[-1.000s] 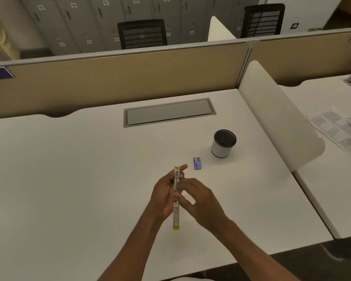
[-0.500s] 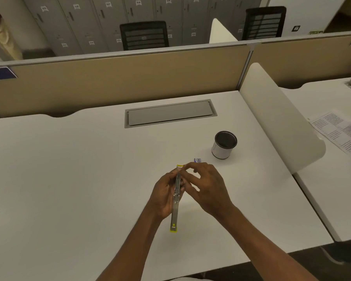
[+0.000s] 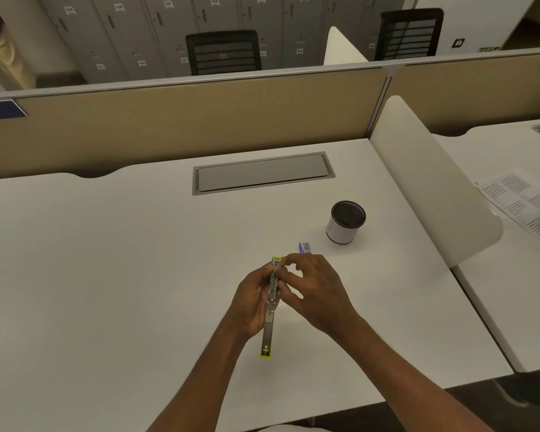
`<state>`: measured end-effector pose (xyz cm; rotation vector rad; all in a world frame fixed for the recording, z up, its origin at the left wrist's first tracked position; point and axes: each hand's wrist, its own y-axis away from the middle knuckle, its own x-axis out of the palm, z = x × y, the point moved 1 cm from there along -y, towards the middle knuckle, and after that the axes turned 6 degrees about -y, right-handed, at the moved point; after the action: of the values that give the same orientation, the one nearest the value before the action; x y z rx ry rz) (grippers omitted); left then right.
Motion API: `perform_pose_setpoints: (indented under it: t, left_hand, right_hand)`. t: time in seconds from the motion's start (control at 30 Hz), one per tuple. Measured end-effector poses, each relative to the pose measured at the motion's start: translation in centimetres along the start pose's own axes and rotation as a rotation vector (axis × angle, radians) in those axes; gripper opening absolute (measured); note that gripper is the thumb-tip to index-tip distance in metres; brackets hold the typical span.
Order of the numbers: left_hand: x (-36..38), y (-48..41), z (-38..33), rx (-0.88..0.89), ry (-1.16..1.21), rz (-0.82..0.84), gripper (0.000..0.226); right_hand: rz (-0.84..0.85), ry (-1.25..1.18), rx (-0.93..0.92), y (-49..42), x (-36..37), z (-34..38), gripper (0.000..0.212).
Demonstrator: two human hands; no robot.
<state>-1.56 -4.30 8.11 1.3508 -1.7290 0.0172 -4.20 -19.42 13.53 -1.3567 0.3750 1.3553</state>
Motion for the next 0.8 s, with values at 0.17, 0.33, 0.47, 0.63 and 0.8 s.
perform_pose_setpoints:
  t: [0.17,0.33,0.47,0.63,0.8]
  left_hand:
    - [-0.1,-0.1,-0.4,-0.024,-0.065,0.076,0.045]
    - [0.6,0.3,-0.6,-0.023,-0.109,0.074,0.045]
    - [0.2,-0.2,-0.5,-0.003,-0.028,0.124,0.045]
    - [0.9,0.2,-0.3,0.000,0.022,0.097,0.037]
    - [1.2,0.3,-0.1,-0.012,0.051,0.071,0.033]
  right_hand:
    - [0.020,-0.025,-0.048,0.8,0.1,0.4,0.020]
    - [0.004,-0.074,-0.009,1.4,0.4,0.7,0.015]
    - [-0.100,-0.243,0.254,1.1,0.1,0.8,0.014]
    - [0.015,-0.249,0.310,-0.1,-0.3,1.2,0.005]
    - [0.128,-0.083,0.266,-0.7,-0.1,2.1,0.005]
